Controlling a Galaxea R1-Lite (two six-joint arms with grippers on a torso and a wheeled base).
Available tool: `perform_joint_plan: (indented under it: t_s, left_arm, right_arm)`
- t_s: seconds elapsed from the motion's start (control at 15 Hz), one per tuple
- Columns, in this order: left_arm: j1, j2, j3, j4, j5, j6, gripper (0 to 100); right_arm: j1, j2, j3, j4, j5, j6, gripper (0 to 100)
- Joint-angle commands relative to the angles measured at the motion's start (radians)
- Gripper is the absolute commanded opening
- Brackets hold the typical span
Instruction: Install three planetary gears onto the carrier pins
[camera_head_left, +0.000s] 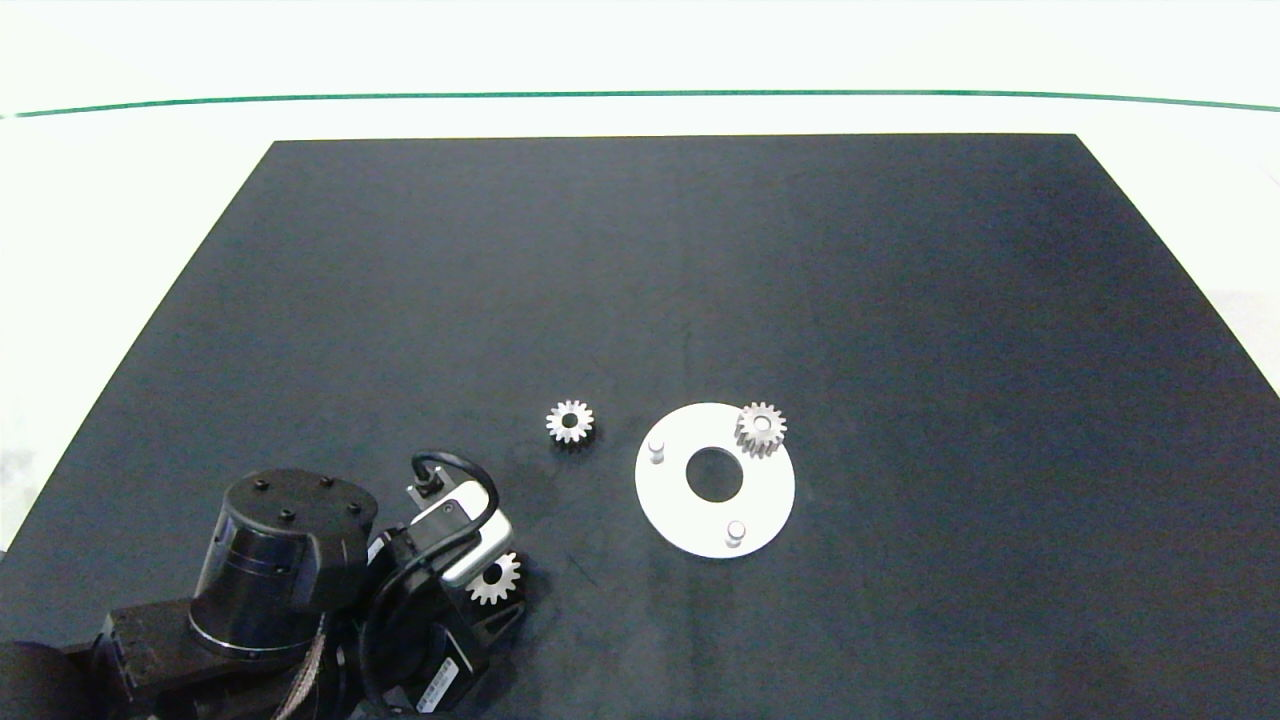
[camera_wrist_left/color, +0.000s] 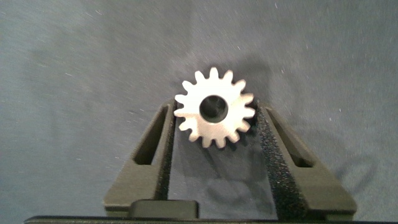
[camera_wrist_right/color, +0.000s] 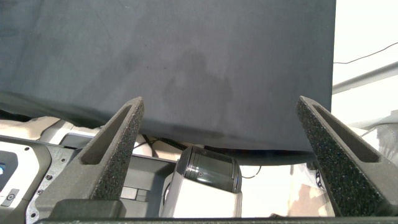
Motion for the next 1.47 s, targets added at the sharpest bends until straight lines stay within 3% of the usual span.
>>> perform_joint_plan:
  t_s: [0.07, 0.93, 1.2, 1.47]
  left_arm:
    - [0.0, 0.008, -0.002, -0.006, 0.001, 0.002, 42]
    - [-0.005, 0.0, -0.004, -0.006, 0.001, 0.002, 16]
    - [-0.009, -0.012, -0.009, -0.005, -0.002, -0.014, 7]
    - [-0.065, -0.06, -0.027, 0.0, -0.001, -0.014, 7]
  right_arm:
    - [0.0, 0.002, 0.0, 0.007, 0.001, -0.002, 100]
    - [0.0, -0.007, 0.006, 0.014, 0.001, -0.002, 100]
    - [0.0, -0.007, 0.008, 0.014, 0.001, 0.0, 100]
    - [0.0, -0.019, 0.015, 0.019, 0.001, 0.0, 100]
